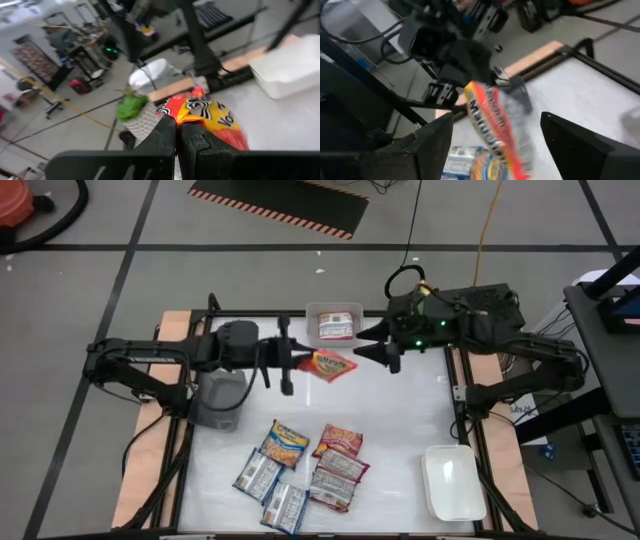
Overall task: Sort Maruchan noodles
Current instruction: Put the orange noodle pack into the gray bin
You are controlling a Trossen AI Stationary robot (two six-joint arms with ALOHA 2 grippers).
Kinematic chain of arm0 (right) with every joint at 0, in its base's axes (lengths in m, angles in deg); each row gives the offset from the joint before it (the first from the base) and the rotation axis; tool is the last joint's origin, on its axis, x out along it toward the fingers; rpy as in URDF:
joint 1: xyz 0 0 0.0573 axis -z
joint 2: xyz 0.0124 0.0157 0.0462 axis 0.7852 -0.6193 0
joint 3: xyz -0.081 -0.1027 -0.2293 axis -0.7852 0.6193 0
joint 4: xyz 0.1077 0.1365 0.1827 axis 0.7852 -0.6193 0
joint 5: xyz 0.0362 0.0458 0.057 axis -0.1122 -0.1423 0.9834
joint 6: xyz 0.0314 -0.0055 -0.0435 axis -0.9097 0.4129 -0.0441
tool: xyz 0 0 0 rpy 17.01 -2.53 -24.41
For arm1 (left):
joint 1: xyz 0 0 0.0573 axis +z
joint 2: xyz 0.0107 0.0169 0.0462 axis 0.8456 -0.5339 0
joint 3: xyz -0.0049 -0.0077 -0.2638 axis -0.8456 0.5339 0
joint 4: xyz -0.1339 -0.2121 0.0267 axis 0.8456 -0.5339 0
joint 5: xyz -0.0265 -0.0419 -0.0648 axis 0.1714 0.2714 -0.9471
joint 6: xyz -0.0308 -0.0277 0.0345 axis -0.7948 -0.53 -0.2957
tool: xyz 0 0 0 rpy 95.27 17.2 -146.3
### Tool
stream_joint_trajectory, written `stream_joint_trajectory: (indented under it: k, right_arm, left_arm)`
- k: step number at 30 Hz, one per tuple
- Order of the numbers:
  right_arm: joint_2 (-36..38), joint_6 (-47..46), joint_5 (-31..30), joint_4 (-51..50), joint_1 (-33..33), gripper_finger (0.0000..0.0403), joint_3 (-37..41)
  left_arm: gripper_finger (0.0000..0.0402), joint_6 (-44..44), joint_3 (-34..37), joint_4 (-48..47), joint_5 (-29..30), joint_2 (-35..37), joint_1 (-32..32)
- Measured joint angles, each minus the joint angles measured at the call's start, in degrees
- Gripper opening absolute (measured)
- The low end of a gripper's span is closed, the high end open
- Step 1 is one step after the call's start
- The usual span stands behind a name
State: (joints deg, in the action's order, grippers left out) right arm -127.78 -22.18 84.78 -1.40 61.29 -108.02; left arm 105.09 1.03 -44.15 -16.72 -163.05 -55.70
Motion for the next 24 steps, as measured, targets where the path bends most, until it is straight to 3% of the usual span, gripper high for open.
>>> stream_joint_trajectory:
  k: [5,15,24]
  right_arm:
    - [0.85,-2.73,-2.19,15.19,-2.08,0.0287,8.17]
    - [4.47,-0.45,-16.52,51.06,-6.90,0.0299,28.19]
    - [1.63,-1.19,-16.59,60.06,-6.51,0.0298,34.43]
  left_arm:
    - [0.0000,-2.51,-0.04,4.71,0.47,2.04,1.68]
    - [0.0000,-6.49,-0.07,5.47,0.52,7.08,5.86]
    - [0.0000,-10.22,-0.07,5.32,-0.54,7.54,8.07]
